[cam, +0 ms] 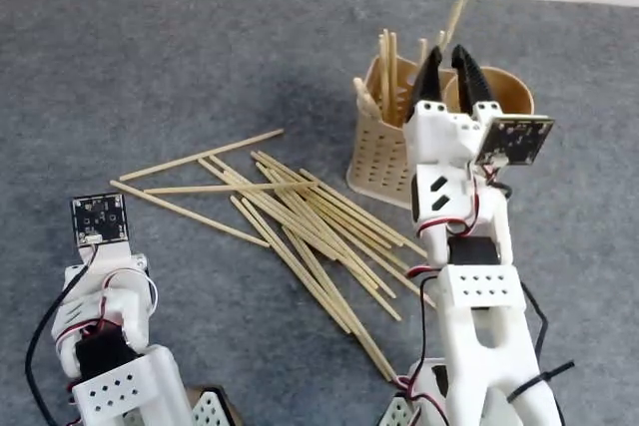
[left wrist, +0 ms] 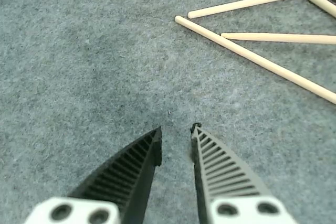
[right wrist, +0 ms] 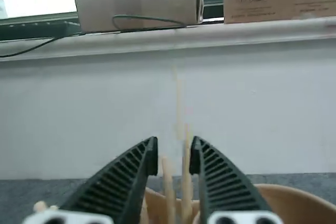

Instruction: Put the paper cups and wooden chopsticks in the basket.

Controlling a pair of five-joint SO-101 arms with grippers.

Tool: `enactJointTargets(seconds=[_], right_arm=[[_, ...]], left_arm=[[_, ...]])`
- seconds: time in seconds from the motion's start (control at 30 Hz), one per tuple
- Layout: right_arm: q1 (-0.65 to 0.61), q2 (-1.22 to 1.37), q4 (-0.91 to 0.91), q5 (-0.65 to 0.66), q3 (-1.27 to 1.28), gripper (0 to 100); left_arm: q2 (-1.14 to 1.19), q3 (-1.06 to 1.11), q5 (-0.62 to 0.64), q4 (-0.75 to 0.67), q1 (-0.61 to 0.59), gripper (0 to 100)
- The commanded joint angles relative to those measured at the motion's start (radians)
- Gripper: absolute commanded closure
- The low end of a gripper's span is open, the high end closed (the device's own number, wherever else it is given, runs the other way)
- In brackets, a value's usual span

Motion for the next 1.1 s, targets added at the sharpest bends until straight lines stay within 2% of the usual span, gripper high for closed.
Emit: enactJointTargets(seconds=[0.0,0.1,0.5,0.93,1.07], right_arm=[[-0.038,-0.117,0.016,-0.002,0.007,87.5],[-0.048,-0.234,0.084,-0.003,0.031,87.5],[-0.189,-0.657,0.776,-0.002,0.033,87.5],[-0.189,-1.064,1.253,0.0,0.142,87.5],[-0.189,-1.064,1.383,-0.003,0.193,87.5]], left_arm=[[-0.008,-0.004,0.005,-0.017,0.024,89],[-0.008,-0.004,0.005,-0.017,0.024,89],[-0.008,-0.004,0.005,-0.017,0.024,89],[-0.008,-0.01,0.005,-0.017,0.018,89],[-0.008,-0.019,0.003,-0.014,0.018,89]])
